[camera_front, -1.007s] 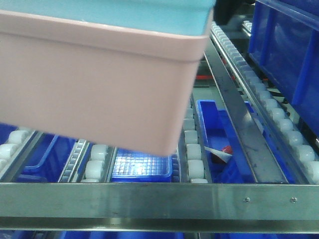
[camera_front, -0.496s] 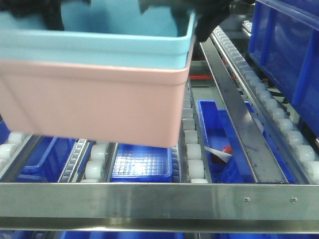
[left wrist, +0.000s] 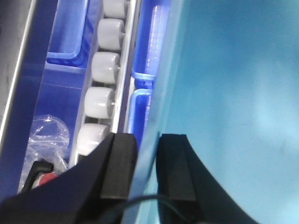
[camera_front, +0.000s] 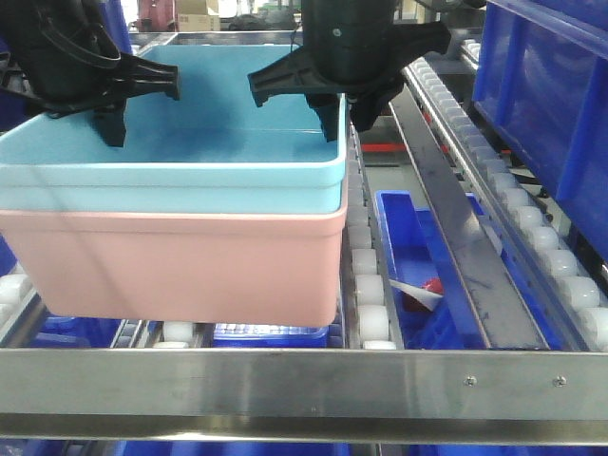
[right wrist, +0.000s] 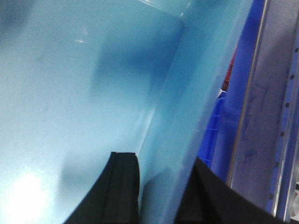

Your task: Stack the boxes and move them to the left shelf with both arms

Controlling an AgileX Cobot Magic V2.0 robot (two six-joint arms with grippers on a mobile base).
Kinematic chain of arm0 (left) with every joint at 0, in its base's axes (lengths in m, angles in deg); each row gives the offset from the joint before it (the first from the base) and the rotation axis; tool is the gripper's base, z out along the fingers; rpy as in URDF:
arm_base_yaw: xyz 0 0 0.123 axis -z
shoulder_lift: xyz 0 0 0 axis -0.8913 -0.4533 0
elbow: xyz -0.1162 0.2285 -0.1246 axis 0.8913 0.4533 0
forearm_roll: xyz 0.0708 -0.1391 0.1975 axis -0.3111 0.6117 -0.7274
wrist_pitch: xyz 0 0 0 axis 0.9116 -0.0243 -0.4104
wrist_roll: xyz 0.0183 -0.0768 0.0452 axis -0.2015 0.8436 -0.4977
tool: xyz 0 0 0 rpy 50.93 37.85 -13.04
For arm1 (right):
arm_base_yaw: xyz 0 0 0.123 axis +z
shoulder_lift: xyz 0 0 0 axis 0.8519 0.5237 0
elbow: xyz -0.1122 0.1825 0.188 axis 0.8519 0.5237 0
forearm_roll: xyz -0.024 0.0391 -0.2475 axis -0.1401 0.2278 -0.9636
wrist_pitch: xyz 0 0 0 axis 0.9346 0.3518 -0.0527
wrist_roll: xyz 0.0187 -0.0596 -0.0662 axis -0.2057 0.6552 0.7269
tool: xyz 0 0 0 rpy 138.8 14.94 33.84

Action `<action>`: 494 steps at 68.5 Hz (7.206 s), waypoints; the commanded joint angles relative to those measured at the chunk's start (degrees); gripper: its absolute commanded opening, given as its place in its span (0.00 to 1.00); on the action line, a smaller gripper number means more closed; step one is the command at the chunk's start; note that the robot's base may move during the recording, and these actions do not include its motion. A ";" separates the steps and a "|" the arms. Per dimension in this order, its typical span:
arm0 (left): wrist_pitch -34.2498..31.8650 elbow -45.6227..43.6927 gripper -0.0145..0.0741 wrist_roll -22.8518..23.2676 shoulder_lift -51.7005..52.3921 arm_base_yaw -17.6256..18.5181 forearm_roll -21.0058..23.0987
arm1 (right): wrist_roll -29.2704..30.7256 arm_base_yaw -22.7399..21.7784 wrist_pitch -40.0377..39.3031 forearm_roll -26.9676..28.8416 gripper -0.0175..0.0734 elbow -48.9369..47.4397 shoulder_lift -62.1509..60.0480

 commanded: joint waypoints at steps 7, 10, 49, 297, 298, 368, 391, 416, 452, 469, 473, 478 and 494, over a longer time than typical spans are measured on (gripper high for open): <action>-11.34 -2.24 0.36 -1.24 2.14 1.72 1.18 | 0.46 1.08 -10.40 -0.63 0.37 -2.72 -3.06; -11.34 -2.24 0.43 -1.24 2.13 1.72 1.18 | 0.40 1.08 -9.98 -0.63 0.47 -2.72 -3.06; -6.29 -2.34 0.71 -1.74 8.57 1.72 0.74 | 0.40 1.08 -0.17 -0.63 0.88 -5.79 -6.78; -33.21 73.45 0.16 -60.67 100.51 -18.59 46.12 | 28.80 -2.55 -28.82 24.03 0.25 69.10 -95.34; -32.67 73.31 0.16 -60.67 100.51 -18.88 46.12 | 28.80 -2.55 -28.82 24.03 0.25 69.10 -95.34; -33.51 73.29 0.16 -60.67 100.51 -23.38 46.12 | 28.80 -2.55 -28.83 23.97 0.25 69.10 -95.34; -33.51 73.29 0.16 -60.67 100.51 -23.38 46.12 | 47.65 -22.38 -30.99 38.86 0.25 71.16 -95.62; -33.51 73.29 0.16 -60.67 100.51 -23.38 46.12 | 48.21 -37.71 -40.76 39.28 0.25 89.37 -109.38; -33.51 73.29 0.16 -60.67 100.40 -23.38 46.12 | 43.77 -41.36 -45.50 39.73 0.25 93.81 -112.39; -33.51 73.29 0.16 -60.67 100.40 -23.38 46.12 | 43.77 -41.36 -44.04 39.73 0.25 93.81 -112.39; -33.51 73.29 0.16 -60.67 100.40 -23.38 46.12 | 43.77 -41.36 -44.04 39.73 0.25 93.81 -112.39; -33.51 73.29 0.16 -60.67 100.40 -23.38 46.12 | 43.77 -41.36 -44.04 39.73 0.25 93.81 -112.39; -33.51 73.29 0.16 -60.67 100.40 -23.38 46.12 | 43.77 -41.36 -44.04 39.73 0.25 93.81 -112.39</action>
